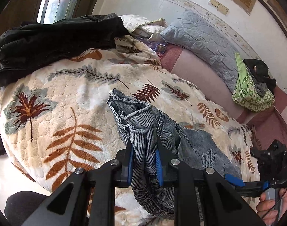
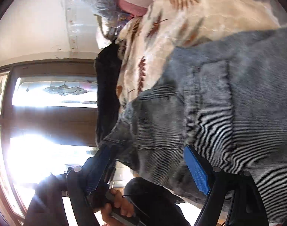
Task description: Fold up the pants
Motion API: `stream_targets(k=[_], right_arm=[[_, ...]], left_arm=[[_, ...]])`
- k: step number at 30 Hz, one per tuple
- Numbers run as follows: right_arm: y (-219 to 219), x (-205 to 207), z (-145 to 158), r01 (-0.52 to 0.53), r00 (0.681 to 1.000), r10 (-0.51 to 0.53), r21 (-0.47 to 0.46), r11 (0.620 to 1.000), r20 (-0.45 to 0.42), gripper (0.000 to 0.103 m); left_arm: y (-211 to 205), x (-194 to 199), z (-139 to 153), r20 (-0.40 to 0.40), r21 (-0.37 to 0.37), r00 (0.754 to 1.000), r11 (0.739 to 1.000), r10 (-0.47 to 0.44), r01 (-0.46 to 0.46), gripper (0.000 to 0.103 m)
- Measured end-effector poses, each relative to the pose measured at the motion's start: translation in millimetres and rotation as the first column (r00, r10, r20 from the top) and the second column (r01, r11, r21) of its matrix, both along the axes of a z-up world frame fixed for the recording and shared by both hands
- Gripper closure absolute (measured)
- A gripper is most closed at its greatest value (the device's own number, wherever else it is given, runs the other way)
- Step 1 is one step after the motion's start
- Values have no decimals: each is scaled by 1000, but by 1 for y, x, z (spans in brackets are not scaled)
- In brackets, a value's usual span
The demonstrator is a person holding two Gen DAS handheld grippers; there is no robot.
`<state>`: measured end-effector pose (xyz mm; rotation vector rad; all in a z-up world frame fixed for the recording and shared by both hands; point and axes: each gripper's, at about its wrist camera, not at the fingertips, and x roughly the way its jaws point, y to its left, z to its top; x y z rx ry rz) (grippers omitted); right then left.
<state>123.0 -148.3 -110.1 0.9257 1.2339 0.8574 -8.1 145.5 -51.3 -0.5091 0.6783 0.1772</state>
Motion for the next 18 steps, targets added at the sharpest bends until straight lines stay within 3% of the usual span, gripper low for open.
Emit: stream_targets(k=[3, 5, 6, 8, 12, 18], right_arm=[[40, 19, -14, -53, 996, 50, -40, 998, -77, 16], [68, 26, -43, -131, 979, 109, -126, 983, -169, 16], [75, 27, -48, -140, 979, 111, -170, 975, -169, 15], [72, 25, -32, -130, 980, 101, -165, 978, -172, 14], [23, 7, 13, -51, 998, 48, -126, 991, -27, 14], [-106, -30, 8, 202, 979, -190, -196, 960, 76, 14]], left_arm=[[6, -1, -3, -4, -23, 1000, 1000, 10, -10, 85], [7, -1, -4, -8, -33, 1000, 999, 12, -13, 86], [8, -1, -4, -13, -37, 1000, 999, 11, -11, 87], [7, 0, -1, -11, -33, 1000, 999, 8, -8, 87], [-10, 5, 15, 15, 9, 999, 1000, -29, 28, 88], [-81, 12, 61, 101, 179, 979, 971, -177, 157, 89]])
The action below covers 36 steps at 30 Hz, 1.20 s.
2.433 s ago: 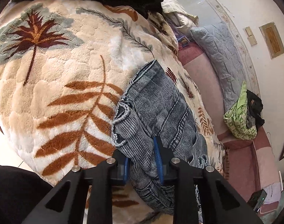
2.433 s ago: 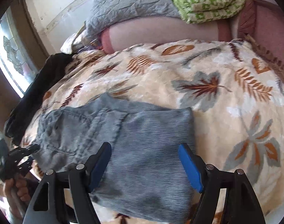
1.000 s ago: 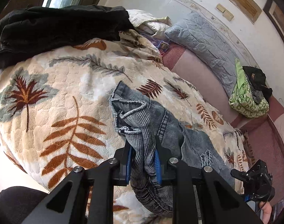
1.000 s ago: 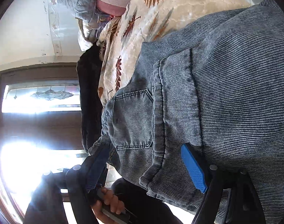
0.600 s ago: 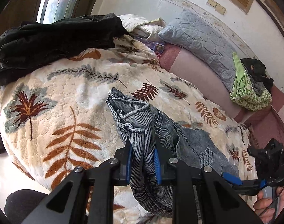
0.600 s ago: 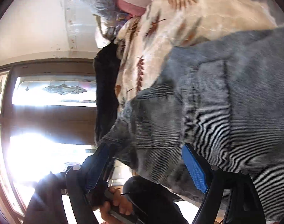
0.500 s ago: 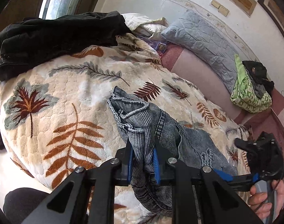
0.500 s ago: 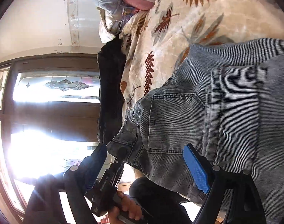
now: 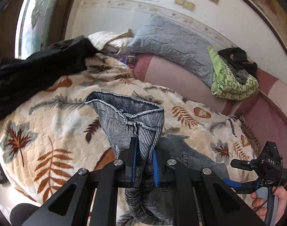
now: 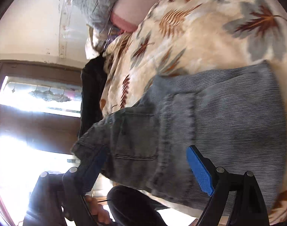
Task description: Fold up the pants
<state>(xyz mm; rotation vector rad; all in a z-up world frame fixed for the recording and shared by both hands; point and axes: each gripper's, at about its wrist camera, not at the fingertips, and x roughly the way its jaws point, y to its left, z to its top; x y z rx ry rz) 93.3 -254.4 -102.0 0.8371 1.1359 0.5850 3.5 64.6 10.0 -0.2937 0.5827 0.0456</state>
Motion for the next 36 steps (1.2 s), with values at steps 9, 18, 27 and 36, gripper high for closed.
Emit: stream_targets(k=[9, 18, 27, 36], right_arm=[[-127, -36, -35, 296, 953, -302, 188, 937, 6, 14], [-165, -47, -38, 383, 916, -400, 286, 878, 0, 14], [-166, -52, -43, 383, 916, -402, 294, 876, 5, 14], [-158, -55, -30, 364, 919, -387, 218, 905, 70, 14]], left_arm=[[-185, 0, -5, -26, 315, 935, 885, -354, 344, 89], [-255, 3, -98, -335, 339, 817, 749, -469, 569, 89], [-258, -27, -47, -164, 317, 811, 749, -561, 582, 90], [-197, -33, -28, -68, 178, 891, 873, -449, 454, 60]])
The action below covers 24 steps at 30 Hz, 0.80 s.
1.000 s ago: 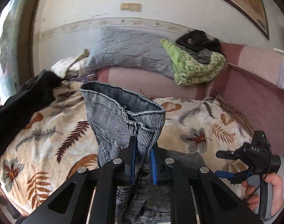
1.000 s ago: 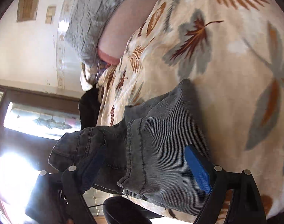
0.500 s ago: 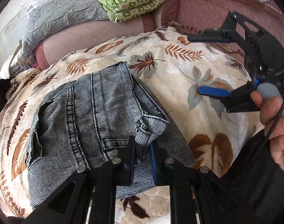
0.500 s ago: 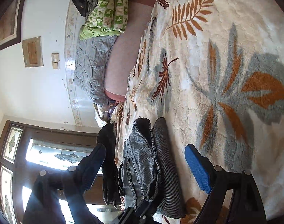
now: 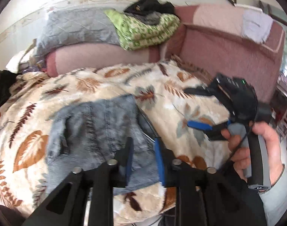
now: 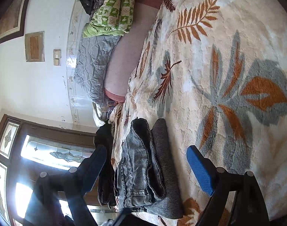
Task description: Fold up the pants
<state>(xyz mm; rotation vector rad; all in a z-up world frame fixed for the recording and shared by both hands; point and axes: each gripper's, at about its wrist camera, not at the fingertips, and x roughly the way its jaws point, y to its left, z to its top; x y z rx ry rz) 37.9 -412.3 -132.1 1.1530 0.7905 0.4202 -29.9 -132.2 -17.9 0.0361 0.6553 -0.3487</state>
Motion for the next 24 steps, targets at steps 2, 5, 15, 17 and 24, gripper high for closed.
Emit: stream_targets(k=[2, 5, 15, 17, 24], right_arm=[[7, -2, 10, -36, 999, 37, -32, 999, 19, 14], [40, 2, 30, -179, 982, 178, 18, 984, 64, 14], [108, -14, 14, -232, 957, 224, -23, 972, -184, 14], [109, -15, 1, -206, 954, 196, -20, 978, -227, 14], [126, 1, -8, -163, 943, 124, -103, 981, -310, 23]], left_arm=[[40, 1, 16, 72, -16, 986, 988, 152, -151, 41], [97, 25, 13, 18, -20, 938, 938, 345, -345, 39], [149, 55, -46, -208, -95, 897, 904, 391, -416, 39], [148, 59, -52, -225, -97, 900, 911, 373, -401, 39], [149, 65, -62, -246, -121, 907, 918, 341, -378, 39]])
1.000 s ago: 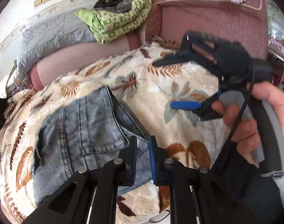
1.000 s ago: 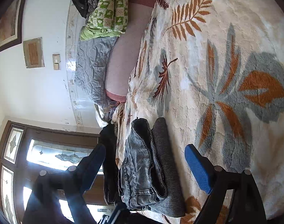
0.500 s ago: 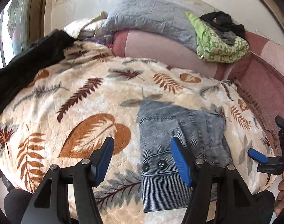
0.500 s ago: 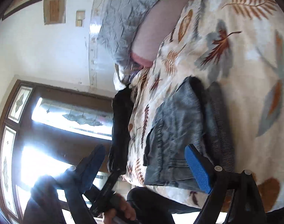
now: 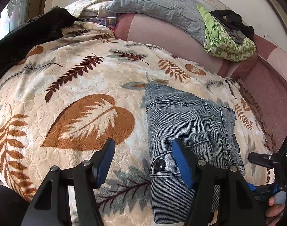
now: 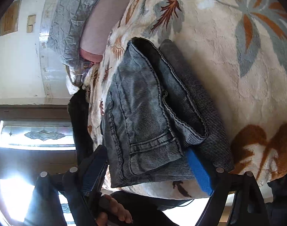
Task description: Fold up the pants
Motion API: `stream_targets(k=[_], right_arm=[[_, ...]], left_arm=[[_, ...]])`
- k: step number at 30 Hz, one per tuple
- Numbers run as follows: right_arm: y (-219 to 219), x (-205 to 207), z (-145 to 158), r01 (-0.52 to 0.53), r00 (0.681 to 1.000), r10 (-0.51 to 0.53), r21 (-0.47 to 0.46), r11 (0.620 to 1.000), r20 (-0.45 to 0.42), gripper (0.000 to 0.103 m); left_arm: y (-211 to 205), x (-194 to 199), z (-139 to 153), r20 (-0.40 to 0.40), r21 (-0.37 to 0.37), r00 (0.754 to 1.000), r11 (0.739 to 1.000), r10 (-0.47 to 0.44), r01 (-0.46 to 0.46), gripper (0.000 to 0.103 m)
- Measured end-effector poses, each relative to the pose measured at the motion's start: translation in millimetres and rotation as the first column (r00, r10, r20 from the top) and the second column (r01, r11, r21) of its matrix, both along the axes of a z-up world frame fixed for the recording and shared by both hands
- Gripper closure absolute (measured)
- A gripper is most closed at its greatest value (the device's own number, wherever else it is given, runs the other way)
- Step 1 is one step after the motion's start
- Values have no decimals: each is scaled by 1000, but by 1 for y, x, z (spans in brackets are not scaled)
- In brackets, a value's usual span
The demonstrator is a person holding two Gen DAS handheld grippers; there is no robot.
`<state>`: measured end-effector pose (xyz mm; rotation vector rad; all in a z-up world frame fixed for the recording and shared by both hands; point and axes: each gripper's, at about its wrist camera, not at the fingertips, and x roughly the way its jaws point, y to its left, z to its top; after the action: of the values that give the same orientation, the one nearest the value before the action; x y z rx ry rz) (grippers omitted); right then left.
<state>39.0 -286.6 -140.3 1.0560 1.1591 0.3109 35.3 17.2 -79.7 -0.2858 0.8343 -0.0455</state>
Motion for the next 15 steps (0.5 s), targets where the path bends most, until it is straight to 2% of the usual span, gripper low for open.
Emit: stream_targets(k=[3, 6, 9, 11, 12, 15], right_arm=[[2, 0, -5, 25, 999, -26, -30, 999, -39, 32], [-3, -7, -2, 57, 998, -60, -76, 995, -37, 34], [1, 2, -4, 42, 998, -46, -105, 994, -36, 34], [7, 6, 1, 25, 1000, -27, -164, 986, -7, 62], [8, 6, 3, 29, 1000, -29, -183, 983, 1, 86], [8, -5, 27, 47, 995, -25, -244, 969, 93, 89]], left_arm=[[3, 1, -3, -4, -17, 1000, 1000, 0, 0, 39], [2, 1, -3, 4, -8, 1000, 1000, -12, 12, 39], [0, 2, -7, -6, -2, 1000, 1000, -11, 10, 39], [-2, 3, -7, -4, 26, 1000, 1000, -10, 11, 39], [-3, 3, -7, -2, 40, 1000, 999, -15, 15, 39], [-4, 3, -6, -4, 51, 1000, 998, -20, 20, 38]])
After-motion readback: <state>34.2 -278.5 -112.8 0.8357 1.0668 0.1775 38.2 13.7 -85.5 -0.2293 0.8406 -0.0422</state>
